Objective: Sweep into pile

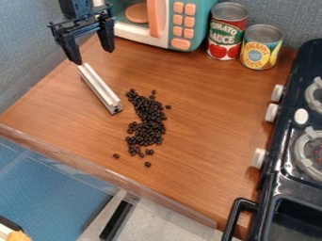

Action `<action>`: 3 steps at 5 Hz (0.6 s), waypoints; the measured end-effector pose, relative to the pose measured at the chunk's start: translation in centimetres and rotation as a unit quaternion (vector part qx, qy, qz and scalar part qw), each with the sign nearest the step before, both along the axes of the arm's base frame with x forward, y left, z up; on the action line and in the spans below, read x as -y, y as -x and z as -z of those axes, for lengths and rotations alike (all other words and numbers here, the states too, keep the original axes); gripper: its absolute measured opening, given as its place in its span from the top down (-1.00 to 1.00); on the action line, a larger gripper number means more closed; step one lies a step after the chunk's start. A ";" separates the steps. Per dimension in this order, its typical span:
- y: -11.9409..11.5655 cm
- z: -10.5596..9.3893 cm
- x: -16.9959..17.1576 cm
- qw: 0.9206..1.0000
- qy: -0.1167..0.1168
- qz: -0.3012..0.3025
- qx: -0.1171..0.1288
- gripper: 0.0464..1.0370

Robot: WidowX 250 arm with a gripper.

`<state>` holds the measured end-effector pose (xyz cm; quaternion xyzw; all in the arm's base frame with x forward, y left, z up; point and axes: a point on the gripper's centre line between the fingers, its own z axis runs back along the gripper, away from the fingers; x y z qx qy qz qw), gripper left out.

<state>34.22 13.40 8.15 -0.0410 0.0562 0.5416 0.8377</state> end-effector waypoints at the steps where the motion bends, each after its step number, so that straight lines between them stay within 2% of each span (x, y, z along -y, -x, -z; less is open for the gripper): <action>1: 0.3 1.7 0.1 1.000 0.008 0.000 -0.021 -0.93; 3: 0.0 3.7 0.1 0.999 -0.023 0.025 -0.004 -0.93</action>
